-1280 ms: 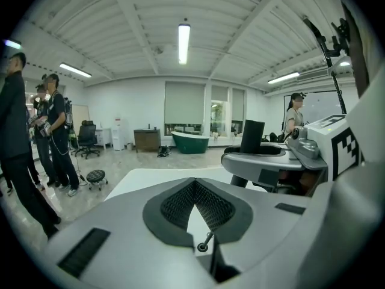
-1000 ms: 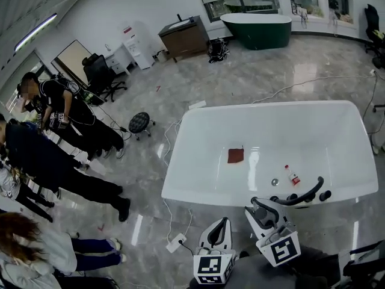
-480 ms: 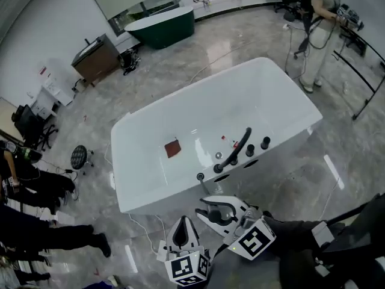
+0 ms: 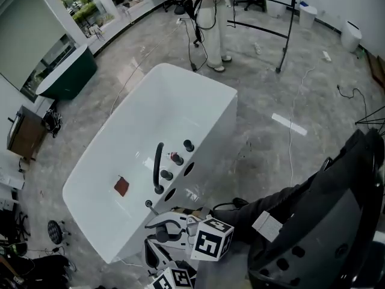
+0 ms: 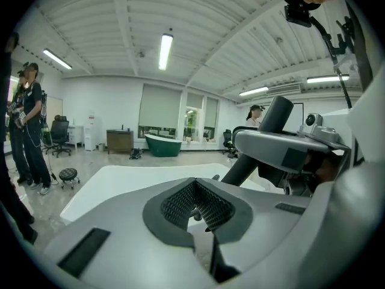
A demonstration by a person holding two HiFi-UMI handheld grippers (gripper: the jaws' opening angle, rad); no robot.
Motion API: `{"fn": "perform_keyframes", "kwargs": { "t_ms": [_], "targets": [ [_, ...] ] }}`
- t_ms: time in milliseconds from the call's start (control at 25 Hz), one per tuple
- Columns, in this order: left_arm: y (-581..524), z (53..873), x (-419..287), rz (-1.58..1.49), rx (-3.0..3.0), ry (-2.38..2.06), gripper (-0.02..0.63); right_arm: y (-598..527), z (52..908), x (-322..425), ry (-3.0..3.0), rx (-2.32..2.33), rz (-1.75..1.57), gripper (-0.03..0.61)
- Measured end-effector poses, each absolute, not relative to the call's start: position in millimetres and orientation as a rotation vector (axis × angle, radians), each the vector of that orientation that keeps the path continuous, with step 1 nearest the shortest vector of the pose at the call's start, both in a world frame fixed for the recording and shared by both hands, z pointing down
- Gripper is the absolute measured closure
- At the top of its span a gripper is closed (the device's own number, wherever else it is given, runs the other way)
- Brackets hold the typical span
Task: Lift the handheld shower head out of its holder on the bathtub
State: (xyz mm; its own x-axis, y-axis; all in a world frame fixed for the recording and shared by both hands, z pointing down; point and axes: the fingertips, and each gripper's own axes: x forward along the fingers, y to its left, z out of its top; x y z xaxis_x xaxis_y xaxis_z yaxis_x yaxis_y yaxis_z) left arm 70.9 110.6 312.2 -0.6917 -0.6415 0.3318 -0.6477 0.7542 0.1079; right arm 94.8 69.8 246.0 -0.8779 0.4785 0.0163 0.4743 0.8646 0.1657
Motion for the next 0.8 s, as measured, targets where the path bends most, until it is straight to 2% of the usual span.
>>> {"fn": "perform_keyframes", "kwargs": {
  "t_ms": [520, 800],
  "targets": [
    [97.3, 283.9, 107.1, 0.037, 0.949, -2.640, 0.611, 48.8, 226.0, 122.0, 3.008, 0.817, 0.207, 0.466],
    [90.4, 288.2, 91.3, 0.065, 0.930, -2.689, 0.611, 25.3, 230.5, 100.7, 2.988, 0.786, 0.223, 0.466]
  ]
}}
